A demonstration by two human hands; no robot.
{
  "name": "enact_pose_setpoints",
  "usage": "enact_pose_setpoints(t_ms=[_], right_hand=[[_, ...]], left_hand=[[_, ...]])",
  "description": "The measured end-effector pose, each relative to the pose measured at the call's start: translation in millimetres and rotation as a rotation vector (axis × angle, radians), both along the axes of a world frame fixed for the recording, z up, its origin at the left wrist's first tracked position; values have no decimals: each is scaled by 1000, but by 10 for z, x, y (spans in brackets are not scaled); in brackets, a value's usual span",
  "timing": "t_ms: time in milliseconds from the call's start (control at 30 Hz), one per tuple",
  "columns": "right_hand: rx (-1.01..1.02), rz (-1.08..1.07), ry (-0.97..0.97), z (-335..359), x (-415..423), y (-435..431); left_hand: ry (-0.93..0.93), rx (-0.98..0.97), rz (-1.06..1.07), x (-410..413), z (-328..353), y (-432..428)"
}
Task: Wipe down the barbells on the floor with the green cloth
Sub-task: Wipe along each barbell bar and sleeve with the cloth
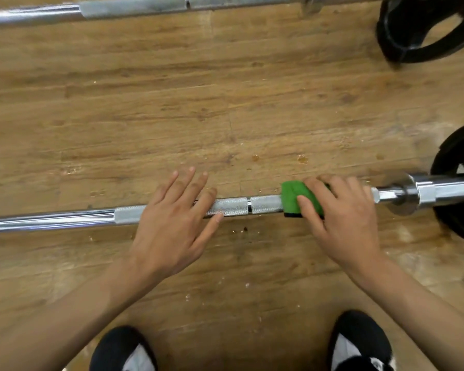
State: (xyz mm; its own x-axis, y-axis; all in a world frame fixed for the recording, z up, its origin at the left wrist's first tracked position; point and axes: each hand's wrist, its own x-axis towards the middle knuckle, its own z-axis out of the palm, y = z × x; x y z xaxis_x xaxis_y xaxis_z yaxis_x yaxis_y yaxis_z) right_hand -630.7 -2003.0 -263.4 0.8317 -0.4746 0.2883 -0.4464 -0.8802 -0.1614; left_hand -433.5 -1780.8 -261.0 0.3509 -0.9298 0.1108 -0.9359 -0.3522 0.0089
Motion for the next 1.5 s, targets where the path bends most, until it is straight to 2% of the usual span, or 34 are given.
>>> enact_pose_setpoints(t_ms=[100,233,367,533,700,900,1033,1167,1233,1300,1400,1500], right_hand=[[-36,-98,82,64,74,106],[-101,268,205,78,502,642],[-123,508,276,111,913,688],[-123,652,338,131,990,471],[-15,492,357,184,768,290],[-8,100,233,197,1075,880],[26,174,162,120,1732,1547],[31,247,44,36,1654,1374],[47,154,6,-15,1393,1107],[67,-34,-50,-51,1301,968],[62,-260,-123,-35,1734,1287],[111,-148,-98,8,2247,1744]], left_hand=[[45,21,-14,58,82,143],[31,70,44,279,178,458],[2,74,160,580,229,836],[-73,95,222,916,174,1267],[-90,92,232,1201,40,1449],[-142,-110,274,1261,-109,1299],[-154,-156,255,1362,-153,1229],[-179,-202,231,1474,-172,1186],[-190,-213,234,1520,-177,1158],[-187,-225,263,1540,-185,1103],[-152,-232,310,1586,-162,993],[-144,-230,309,1656,-166,937]])
